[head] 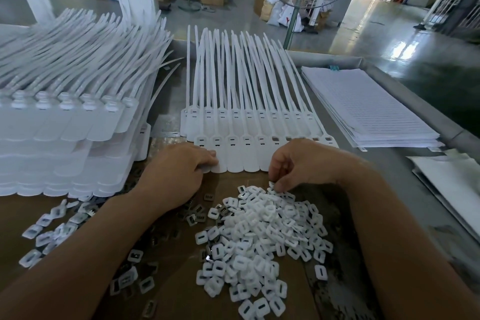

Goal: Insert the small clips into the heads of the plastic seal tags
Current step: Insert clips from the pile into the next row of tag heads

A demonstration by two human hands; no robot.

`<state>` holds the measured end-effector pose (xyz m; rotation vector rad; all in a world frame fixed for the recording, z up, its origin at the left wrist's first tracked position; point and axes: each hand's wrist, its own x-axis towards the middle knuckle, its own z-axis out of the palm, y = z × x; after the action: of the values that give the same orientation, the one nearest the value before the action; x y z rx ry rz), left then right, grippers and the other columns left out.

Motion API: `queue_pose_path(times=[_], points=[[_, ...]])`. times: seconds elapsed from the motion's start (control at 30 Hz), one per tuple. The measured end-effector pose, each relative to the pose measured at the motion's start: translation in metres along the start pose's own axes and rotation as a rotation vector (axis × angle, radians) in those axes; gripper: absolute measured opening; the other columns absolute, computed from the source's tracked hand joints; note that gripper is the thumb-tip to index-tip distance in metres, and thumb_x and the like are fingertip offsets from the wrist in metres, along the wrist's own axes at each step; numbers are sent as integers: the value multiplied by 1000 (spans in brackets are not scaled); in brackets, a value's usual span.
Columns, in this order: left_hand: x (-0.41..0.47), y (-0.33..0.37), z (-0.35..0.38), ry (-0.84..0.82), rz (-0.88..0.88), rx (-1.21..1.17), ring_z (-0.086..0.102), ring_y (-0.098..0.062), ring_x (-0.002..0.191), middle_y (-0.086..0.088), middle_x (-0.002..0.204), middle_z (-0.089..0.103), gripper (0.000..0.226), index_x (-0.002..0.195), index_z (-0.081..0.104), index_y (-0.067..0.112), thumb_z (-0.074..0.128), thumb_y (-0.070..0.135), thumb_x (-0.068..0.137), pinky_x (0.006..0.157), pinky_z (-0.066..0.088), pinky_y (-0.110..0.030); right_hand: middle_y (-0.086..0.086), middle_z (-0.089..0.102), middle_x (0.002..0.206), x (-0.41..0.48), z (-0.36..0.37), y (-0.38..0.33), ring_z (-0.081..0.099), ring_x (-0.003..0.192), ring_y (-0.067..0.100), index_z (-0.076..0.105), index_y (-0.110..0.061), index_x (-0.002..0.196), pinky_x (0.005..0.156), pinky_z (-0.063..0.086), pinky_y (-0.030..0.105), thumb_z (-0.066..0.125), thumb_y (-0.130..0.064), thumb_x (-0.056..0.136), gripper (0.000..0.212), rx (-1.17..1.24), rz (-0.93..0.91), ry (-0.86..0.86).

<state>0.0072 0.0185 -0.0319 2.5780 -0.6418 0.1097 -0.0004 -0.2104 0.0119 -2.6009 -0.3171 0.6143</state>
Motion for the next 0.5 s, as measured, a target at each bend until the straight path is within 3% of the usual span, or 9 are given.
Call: queue_pose_path(times=[0.13, 0.37, 0.5], points=[[-2, 0, 0, 2, 2, 8, 44, -7, 121, 12, 127, 55, 36, 118, 60, 22, 45, 7, 89, 100, 23, -17, -10, 65, 81, -1, 1, -3, 60, 78, 4, 62, -31, 73, 78, 49, 23, 76, -21, 72, 18, -15, 4, -10], [-3, 1, 0, 7, 2, 0, 45, -6, 120, 11, 126, 56, 35, 118, 61, 21, 47, 7, 89, 96, 22, -14, -8, 61, 83, -2, 4, -4, 54, 75, 5, 59, -29, 71, 64, 40, 18, 74, -23, 75, 16, -33, -11, 90], [-4, 2, -1, 6, 0, 0, 45, -5, 119, 12, 126, 56, 34, 118, 61, 22, 47, 8, 90, 99, 25, -17, -5, 63, 80, -2, 2, 0, 59, 76, 11, 60, -28, 74, 72, 50, 25, 72, -17, 76, 15, 69, -27, 193]])
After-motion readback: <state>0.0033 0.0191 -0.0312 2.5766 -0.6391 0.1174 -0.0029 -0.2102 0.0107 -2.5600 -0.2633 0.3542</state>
